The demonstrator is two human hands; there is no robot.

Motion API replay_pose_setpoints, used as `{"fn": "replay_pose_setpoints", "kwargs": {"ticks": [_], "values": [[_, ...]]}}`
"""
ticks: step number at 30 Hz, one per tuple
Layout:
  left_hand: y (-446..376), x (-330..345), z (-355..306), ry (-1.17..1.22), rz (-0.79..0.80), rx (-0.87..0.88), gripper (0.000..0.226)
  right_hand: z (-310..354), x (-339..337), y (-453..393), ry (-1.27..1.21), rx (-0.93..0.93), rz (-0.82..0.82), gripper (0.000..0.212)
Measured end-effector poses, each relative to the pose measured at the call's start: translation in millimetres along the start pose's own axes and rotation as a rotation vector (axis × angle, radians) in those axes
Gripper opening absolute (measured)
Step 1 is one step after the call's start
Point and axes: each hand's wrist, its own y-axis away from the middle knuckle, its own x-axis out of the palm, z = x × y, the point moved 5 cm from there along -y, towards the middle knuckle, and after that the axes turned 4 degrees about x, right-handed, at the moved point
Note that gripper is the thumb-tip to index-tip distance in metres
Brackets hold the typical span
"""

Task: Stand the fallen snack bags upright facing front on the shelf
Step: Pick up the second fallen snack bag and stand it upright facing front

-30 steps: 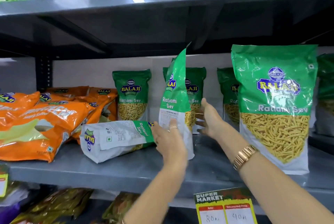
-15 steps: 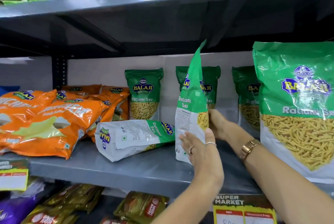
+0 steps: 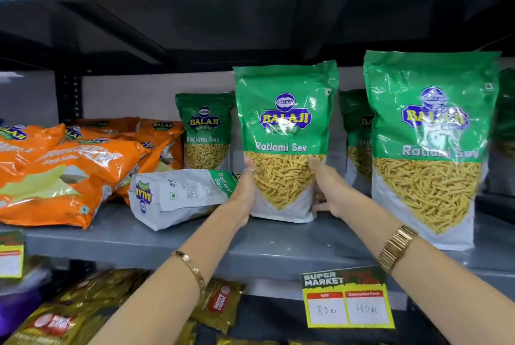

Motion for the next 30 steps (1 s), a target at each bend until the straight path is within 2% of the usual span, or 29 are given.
{"fn": "replay_pose_setpoints", "kwargs": {"ticks": [3,6,8,11,16,30], "values": [[23.9,-0.7,-19.6,-0.018,-0.038,-0.003,0.081,0.1,-2.7,1.7,0.015,-0.025,0.012,0.067],[27.8,-1.5,-20.4,-0.021,-0.040,0.006,0.073,-2.0,-4.4,0.4,0.062,-0.040,-0.017,0.070],[28.5,-2.5,-17.9,-0.035,-0.059,0.011,0.075,-3.0,-5.1,1.7,0.134,-0.044,-0.048,0.073],[25.8,-5.8,-14.7,-0.090,-0.112,0.025,0.078,-5.2,-2.2,7.8,0.129,-0.008,0.003,0.075],[22.8,1.1,-7.8,-0.155,0.006,-0.005,0.072,-10.5,2.8,23.1,0.079,0.059,0.089,0.080],[51.8,-7.4,-6.1,-0.324,0.101,-0.054,0.083,-20.5,-5.7,65.6,0.068,0.062,0.213,0.076]]}}
